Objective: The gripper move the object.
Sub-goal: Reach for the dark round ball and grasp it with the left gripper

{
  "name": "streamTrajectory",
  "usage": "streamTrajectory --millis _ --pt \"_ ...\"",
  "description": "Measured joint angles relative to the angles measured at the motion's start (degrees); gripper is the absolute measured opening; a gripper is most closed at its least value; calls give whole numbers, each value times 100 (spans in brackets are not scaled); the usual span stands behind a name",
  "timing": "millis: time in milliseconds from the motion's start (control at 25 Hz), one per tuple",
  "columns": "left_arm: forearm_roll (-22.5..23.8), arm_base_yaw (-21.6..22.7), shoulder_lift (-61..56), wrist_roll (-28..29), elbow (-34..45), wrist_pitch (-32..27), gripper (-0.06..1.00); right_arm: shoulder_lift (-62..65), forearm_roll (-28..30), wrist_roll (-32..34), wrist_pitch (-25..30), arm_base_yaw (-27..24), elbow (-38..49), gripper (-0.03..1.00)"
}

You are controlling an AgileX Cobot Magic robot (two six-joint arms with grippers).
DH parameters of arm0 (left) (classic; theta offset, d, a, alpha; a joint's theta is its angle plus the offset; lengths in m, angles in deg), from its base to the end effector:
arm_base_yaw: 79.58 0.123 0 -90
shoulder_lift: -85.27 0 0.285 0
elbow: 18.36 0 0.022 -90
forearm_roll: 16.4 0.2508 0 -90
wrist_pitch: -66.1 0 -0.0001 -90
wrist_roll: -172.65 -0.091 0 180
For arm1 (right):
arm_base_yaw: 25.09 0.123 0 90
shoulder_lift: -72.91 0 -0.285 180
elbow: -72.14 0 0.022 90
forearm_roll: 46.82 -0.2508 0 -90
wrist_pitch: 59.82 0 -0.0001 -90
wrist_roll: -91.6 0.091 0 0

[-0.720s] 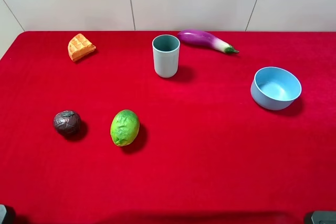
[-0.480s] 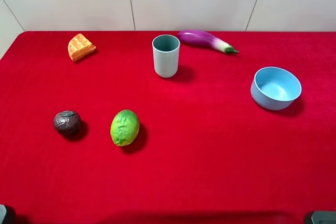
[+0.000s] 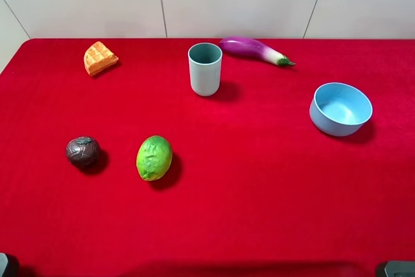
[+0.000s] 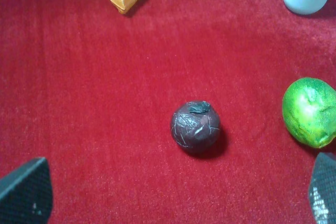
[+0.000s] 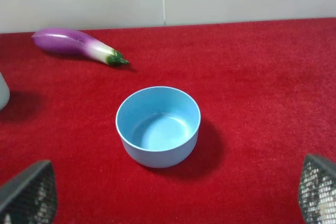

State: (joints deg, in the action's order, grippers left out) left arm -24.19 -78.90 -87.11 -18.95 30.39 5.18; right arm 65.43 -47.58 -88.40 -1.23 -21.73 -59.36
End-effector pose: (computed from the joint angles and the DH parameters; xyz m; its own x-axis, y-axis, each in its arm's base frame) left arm -0.0053 -0.0108 0.2768 -0.4380 0.1295 -0.8896 0.1545 0.9857 0.0674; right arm -0.0043 0.0008 0.2807 -0.4155 -0.0175 -0.9094 -0.0660 0.9978 0.0110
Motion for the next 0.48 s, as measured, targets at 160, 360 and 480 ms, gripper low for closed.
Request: streamTrajectory --millis 160,360,480 --pt "83 0 0 38 0 0 97 0 0 0 0 0 0 69" --pt "89 0 160 59 -95 -41 97 0 0 0 0 0 0 69" --pt "95 0 673 59 -313 -72 97 0 0 0 0 0 0 69"
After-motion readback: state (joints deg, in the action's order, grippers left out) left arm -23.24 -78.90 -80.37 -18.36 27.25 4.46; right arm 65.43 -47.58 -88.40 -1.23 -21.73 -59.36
